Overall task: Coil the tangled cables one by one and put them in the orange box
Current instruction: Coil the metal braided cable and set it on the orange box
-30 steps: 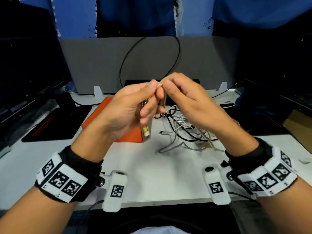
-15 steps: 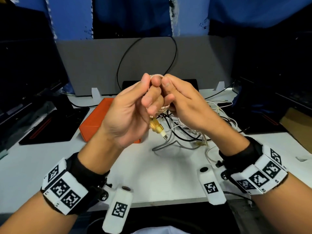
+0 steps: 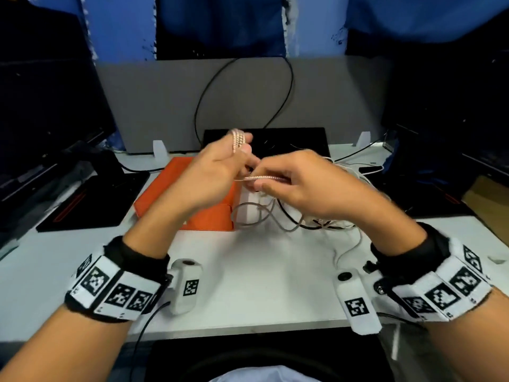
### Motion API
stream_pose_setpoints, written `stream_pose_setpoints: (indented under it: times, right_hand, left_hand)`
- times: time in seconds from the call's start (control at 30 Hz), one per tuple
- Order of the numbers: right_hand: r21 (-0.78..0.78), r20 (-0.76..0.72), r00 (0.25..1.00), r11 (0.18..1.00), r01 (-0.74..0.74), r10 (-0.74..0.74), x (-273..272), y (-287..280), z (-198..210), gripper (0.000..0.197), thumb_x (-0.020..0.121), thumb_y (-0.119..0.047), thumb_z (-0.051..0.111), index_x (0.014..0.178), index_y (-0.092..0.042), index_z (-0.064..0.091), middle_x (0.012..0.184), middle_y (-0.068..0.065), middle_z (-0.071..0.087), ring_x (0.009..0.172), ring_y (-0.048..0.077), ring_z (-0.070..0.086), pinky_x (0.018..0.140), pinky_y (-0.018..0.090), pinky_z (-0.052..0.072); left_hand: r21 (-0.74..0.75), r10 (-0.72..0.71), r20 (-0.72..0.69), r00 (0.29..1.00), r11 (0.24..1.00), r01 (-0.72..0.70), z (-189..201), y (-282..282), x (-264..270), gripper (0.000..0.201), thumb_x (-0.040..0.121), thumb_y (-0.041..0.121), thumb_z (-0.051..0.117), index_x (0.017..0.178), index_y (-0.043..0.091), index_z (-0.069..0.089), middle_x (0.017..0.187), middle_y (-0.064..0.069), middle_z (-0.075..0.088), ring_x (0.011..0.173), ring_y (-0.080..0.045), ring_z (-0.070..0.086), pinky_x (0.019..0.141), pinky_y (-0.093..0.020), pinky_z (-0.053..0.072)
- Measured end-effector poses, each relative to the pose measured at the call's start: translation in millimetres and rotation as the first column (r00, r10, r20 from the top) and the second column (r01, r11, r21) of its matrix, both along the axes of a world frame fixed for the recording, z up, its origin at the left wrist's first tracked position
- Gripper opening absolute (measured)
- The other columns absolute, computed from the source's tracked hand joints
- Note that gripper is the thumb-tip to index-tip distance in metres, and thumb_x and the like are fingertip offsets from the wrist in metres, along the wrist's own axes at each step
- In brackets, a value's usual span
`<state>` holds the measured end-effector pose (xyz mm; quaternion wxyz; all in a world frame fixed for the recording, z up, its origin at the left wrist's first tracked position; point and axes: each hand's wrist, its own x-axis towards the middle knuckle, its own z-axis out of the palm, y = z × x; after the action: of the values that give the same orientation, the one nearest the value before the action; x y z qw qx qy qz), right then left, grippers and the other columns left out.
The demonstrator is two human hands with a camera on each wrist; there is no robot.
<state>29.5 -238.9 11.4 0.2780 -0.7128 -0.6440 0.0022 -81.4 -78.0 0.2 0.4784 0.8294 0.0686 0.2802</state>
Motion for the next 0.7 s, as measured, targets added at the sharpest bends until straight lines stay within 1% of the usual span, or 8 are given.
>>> stream_pose_setpoints:
  times: [0.07,0.13,0.27,0.37,0.47,0.57,0.63,0.7]
  right_hand:
    - [0.150,-0.111,0.993,0.986,0.068,-0.051,11,-4,3,0.010,0.095,-0.030,0.074,0.089,-0.023,0.070,0.062,-0.013,0.057,0.057,0.005,0.049,0.058,0.023,0.036]
    - [0.235,-0.206,0.977,0.966,0.106,-0.057,18,-4,2,0.020,0.089,-0.035,0.079,0.093,-0.024,0.064,0.061,-0.010,0.050,0.057,0.004,0.043,0.060,0.032,0.038]
    - [0.251,-0.228,0.973,0.964,0.084,-0.025,16,4,-6,0.025,0.102,-0.042,0.061,0.123,-0.030,0.065,0.083,-0.011,0.064,0.079,0.006,0.062,0.077,0.044,0.053]
    - [0.308,-0.223,0.974,0.951,0.036,0.036,13,4,-4,0.030,0.110,-0.029,0.048,0.129,-0.022,0.069,0.109,-0.015,0.072,0.108,0.005,0.067,0.095,0.033,0.052]
    - [0.364,-0.232,0.969,0.931,0.011,0.079,11,3,0,0.028,0.110,-0.023,0.048,0.119,-0.017,0.074,0.107,-0.010,0.075,0.107,0.010,0.069,0.096,0.037,0.053]
    - [0.378,-0.271,0.956,0.926,-0.003,0.114,13,0,0,0.029,0.110,-0.025,0.048,0.111,-0.014,0.075,0.102,-0.004,0.076,0.100,0.016,0.071,0.092,0.048,0.054]
    - [0.382,-0.283,0.949,0.924,-0.021,0.138,15,0,0,0.030,0.110,-0.025,0.048,0.110,-0.015,0.075,0.100,-0.003,0.075,0.099,0.019,0.071,0.091,0.051,0.054]
    - [0.406,-0.281,0.944,0.913,-0.045,0.172,15,2,0,0.029,0.110,-0.025,0.047,0.113,-0.017,0.075,0.105,-0.005,0.075,0.103,0.017,0.071,0.093,0.051,0.054]
  left_hand:
    - [0.008,-0.080,-0.131,0.988,0.997,0.082,3,-10,-2,0.048,0.111,0.040,0.034,0.093,0.010,0.067,0.067,-0.004,0.069,0.054,-0.017,0.057,0.062,-0.027,0.049]
    - [-0.073,-0.205,-0.154,0.967,0.978,0.196,6,-13,-6,0.065,0.108,0.046,0.033,0.076,-0.002,0.061,0.056,-0.019,0.058,0.043,-0.017,0.047,0.057,-0.030,0.045]
    - [-0.204,-0.411,-0.077,0.908,0.898,0.389,6,-1,-11,0.052,0.108,0.033,0.039,0.098,-0.012,0.062,0.049,-0.003,0.038,0.041,-0.013,0.038,0.073,-0.027,0.051]
    - [-0.367,-0.513,0.027,0.858,0.793,0.486,3,-1,-12,0.034,0.108,0.023,0.036,0.098,0.001,0.060,0.048,0.004,0.041,0.042,-0.014,0.044,0.077,-0.027,0.053]
    - [-0.541,-0.614,0.180,0.768,0.590,0.599,-1,-9,-9,0.028,0.106,0.019,0.033,0.093,0.008,0.056,0.053,0.005,0.052,0.055,-0.014,0.062,0.086,-0.030,0.055]
    - [-0.676,-0.712,0.296,0.637,0.315,0.666,-3,-14,-6,0.030,0.108,0.024,0.035,0.089,0.011,0.055,0.053,0.002,0.050,0.056,-0.018,0.062,0.092,-0.033,0.052]
    - [-0.714,-0.720,0.317,0.617,0.247,0.655,-2,-16,-6,0.034,0.109,0.028,0.034,0.089,0.010,0.055,0.051,0.003,0.037,0.047,-0.015,0.051,0.090,-0.031,0.051]
    - [-0.708,-0.685,0.355,0.636,0.247,0.662,1,-15,-6,0.038,0.110,0.028,0.032,0.096,0.006,0.059,0.050,0.006,0.031,0.042,-0.012,0.038,0.085,-0.028,0.052]
